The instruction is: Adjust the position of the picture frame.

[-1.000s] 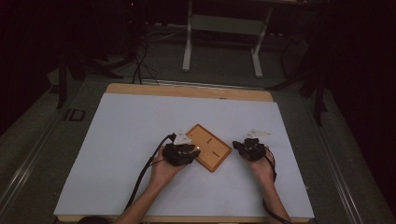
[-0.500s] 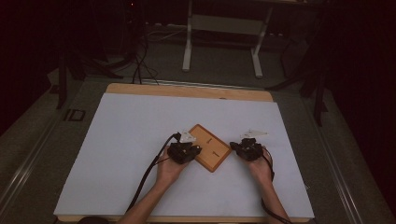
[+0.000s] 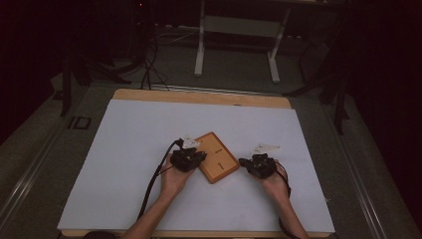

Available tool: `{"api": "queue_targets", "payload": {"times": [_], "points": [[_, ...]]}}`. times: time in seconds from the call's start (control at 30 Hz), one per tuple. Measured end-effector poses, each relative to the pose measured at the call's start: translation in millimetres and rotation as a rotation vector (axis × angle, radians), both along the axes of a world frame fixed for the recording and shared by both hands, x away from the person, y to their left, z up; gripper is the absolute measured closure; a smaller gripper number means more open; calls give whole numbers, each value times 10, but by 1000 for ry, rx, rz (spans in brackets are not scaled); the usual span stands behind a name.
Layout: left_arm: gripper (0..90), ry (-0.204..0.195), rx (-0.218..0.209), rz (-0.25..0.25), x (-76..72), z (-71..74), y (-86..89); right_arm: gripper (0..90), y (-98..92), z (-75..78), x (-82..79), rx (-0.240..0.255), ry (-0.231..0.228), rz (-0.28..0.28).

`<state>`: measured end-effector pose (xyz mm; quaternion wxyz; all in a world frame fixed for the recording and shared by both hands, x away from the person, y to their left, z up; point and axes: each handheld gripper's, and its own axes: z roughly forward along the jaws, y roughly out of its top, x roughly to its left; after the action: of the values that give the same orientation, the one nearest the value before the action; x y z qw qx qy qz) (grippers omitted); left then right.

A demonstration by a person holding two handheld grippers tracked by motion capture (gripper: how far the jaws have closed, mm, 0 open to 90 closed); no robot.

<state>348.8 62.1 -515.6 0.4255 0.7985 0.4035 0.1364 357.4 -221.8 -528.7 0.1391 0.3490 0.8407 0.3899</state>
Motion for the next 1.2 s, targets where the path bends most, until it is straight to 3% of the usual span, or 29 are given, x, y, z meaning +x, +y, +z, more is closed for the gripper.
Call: {"api": "queue_targets", "payload": {"times": [0.1,0.2,0.33,0.47,0.63,0.8,1.1,1.2], "points": [[840,6,-8,30,6,-3,48,900,47,9,-31,6,3,22],[840,23,-30,92,22,-25,145,900,162,8,-84,12,9,68],[841,31,-43,119,25,-22,195,900,234,26,-101,-7,-3,93],[840,25,-3,155,25,-38,280,900,191,24,-94,-4,-3,82],[841,21,-11,202,48,-45,405,900,129,16,-81,-1,-6,66],[830,28,-44,287,91,-61,504,900,90,15,-68,3,-5,53],[796,49,-58,341,115,-72,453,900,84,-9,-58,-2,-6,46],[806,82,-104,363,136,-76,452,900,81,-17,-50,-1,-6,44]]}}
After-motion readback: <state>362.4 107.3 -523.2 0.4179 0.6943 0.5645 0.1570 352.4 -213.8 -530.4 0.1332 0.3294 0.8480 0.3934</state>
